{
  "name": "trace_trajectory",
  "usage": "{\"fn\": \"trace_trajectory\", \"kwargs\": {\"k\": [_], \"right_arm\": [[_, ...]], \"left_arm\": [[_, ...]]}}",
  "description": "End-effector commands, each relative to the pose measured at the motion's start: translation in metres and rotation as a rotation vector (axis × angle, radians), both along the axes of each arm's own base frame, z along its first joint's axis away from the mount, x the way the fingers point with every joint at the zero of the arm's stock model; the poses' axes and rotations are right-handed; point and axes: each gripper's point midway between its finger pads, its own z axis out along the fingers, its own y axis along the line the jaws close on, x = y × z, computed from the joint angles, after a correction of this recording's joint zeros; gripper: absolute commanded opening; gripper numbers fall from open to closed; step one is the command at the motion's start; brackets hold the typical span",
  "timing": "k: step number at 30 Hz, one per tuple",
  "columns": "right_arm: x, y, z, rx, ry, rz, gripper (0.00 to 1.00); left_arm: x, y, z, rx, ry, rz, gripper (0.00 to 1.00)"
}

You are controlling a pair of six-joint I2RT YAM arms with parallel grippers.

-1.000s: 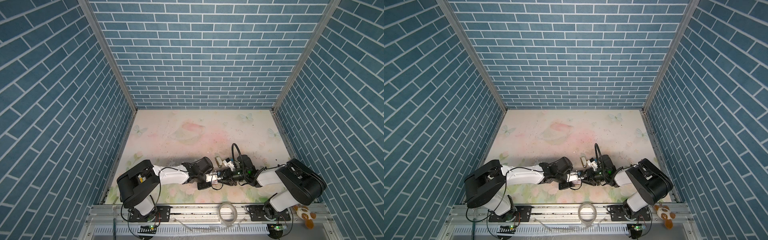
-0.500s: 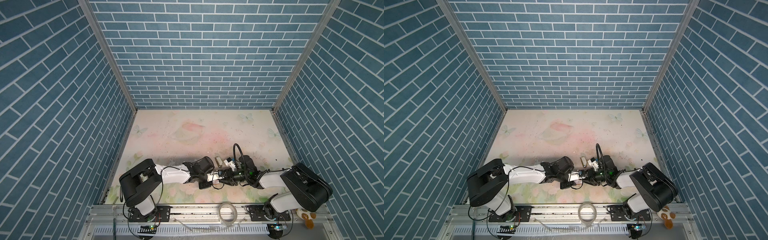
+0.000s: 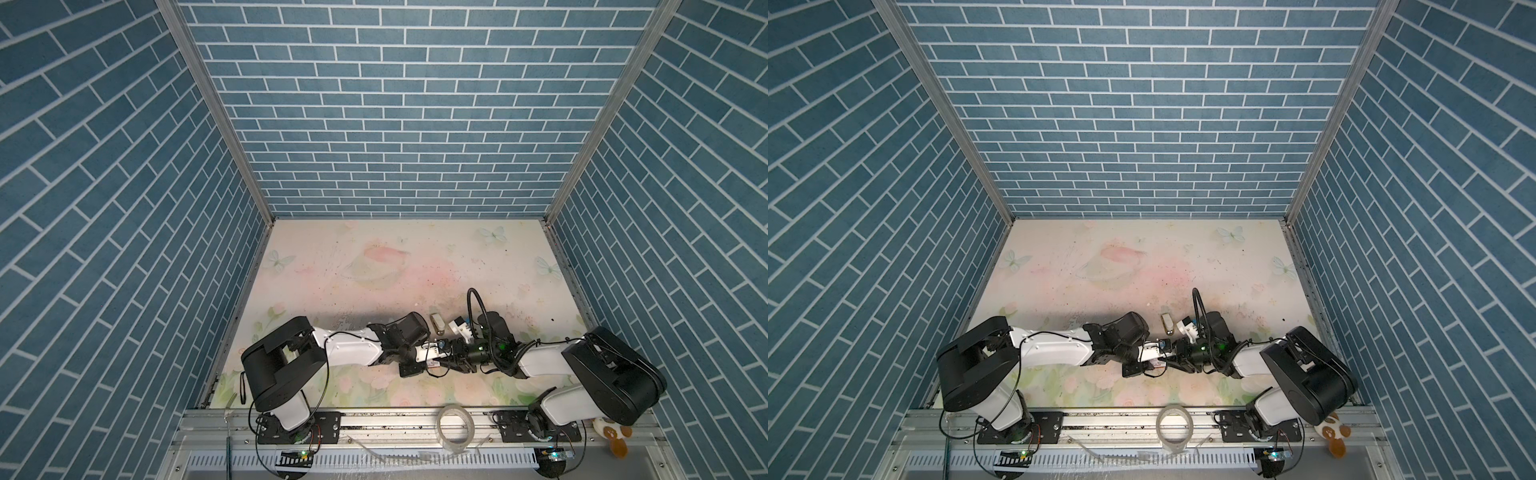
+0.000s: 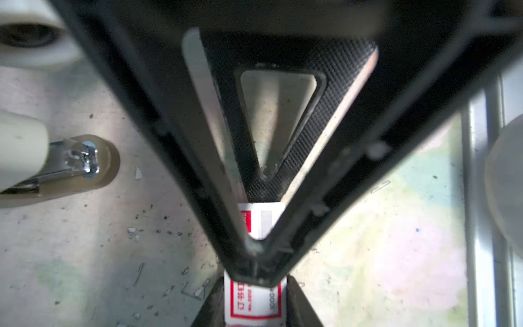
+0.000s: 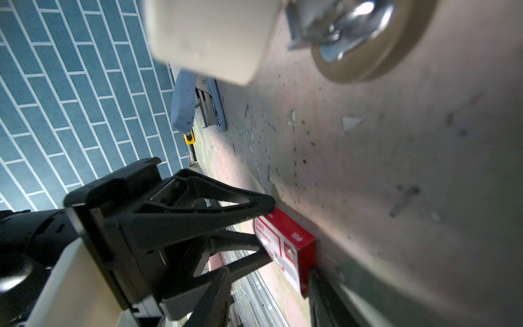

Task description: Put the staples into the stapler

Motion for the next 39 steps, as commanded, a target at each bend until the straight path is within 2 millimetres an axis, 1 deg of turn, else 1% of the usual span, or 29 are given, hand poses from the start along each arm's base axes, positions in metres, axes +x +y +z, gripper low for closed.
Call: {"fn": "trace_trajectory", "kwargs": {"k": [1,10,18,29,34,37,39], "right_arm": [[0.0,0.003,0.007,0.022,-0.023,0.01,0.45],[0.005,0.007,0.002,0.035,-0.022,0.017,0.45],[0.005,0.009,-0.003,0.047,-0.016,0.014,0.45],[0.005,0.008,-0.005,0.043,-0.011,0.009,0.45],[0.002,0.005,-0.011,0.021,0.002,0.01,0.45],[0.001,0.004,-0.014,0.008,0.007,0.007,0.44],[0.0,0.003,-0.016,-0.002,0.013,0.008,0.44]], "left_arm": [[-0.008,0.013,-0.021,0.076,0.044,-0.002,0.35],[-0.013,0.012,-0.024,0.084,0.071,-0.023,0.34],[-0.014,0.01,-0.023,0.074,0.077,-0.035,0.34],[-0.019,0.002,-0.025,0.065,0.106,-0.068,0.35],[-0.02,0.002,-0.026,0.068,0.105,-0.073,0.4],[-0.017,0.003,-0.025,0.072,0.089,-0.067,0.45],[-0.015,0.006,-0.022,0.076,0.073,-0.062,0.5]]}}
